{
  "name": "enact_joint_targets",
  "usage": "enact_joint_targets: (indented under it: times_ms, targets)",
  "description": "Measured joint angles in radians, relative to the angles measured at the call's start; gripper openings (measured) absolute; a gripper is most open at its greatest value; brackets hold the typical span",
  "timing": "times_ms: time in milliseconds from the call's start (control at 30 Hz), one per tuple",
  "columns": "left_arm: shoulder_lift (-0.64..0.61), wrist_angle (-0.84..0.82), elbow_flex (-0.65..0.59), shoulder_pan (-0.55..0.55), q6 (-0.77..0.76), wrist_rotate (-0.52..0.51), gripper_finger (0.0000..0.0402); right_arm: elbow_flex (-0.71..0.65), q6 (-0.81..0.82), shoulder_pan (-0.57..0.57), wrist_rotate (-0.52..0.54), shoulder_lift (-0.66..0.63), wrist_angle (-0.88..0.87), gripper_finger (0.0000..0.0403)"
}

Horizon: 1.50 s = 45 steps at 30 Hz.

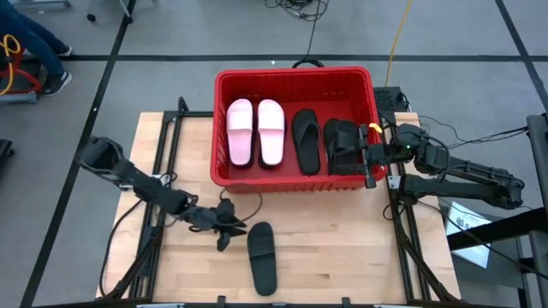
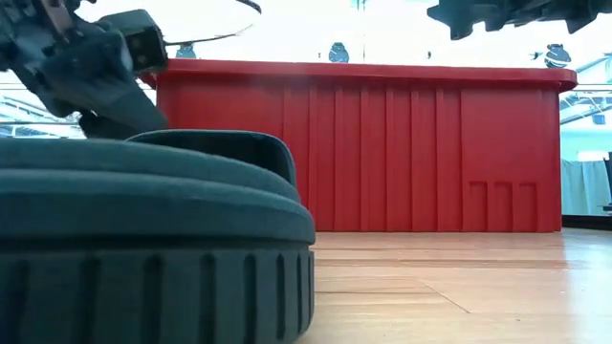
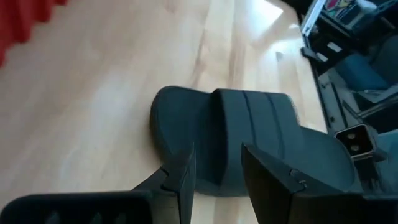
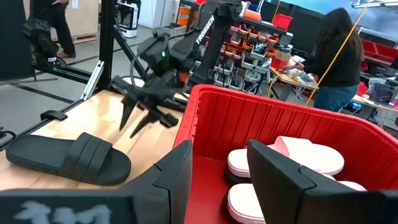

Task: Pick and place slides into bin
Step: Put the black slide into the red container

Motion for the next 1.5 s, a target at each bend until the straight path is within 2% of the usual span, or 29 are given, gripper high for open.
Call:
enact_joint_targets:
  times_ms: [167, 367, 733, 1033, 1500]
  targets:
    - [0.139, 0.133, 0.04, 0.015, 0.005, 0.132, 0.0124, 0.0, 0.0, 0.0, 0.001, 0.0, -0.012, 0.0144]
    - [0.215, 0.164, 0.069, 0.027, -0.004, 0.185, 0.0124, 0.0, 0.0, 0.0, 0.003, 0.0, -0.049, 0.0144]
    - [0.229, 0.156, 0.071, 0.041, -0.049, 0.228, 0.0124, 0.0, 0.0, 0.0, 0.003, 0.0, -0.053, 0.0144]
    - [0.279, 0.24, 0.071, 0.034, -0.134, 0.284, 0.0124, 0.0, -0.014, 0.0, 0.003, 0.0, -0.072, 0.0144]
    - [0.282, 0.251, 0.071, 0.034, -0.117, 0.29, 0.0119, 0.0, -0.02, 0.0, 0.003, 0.0, -0.072, 0.0144]
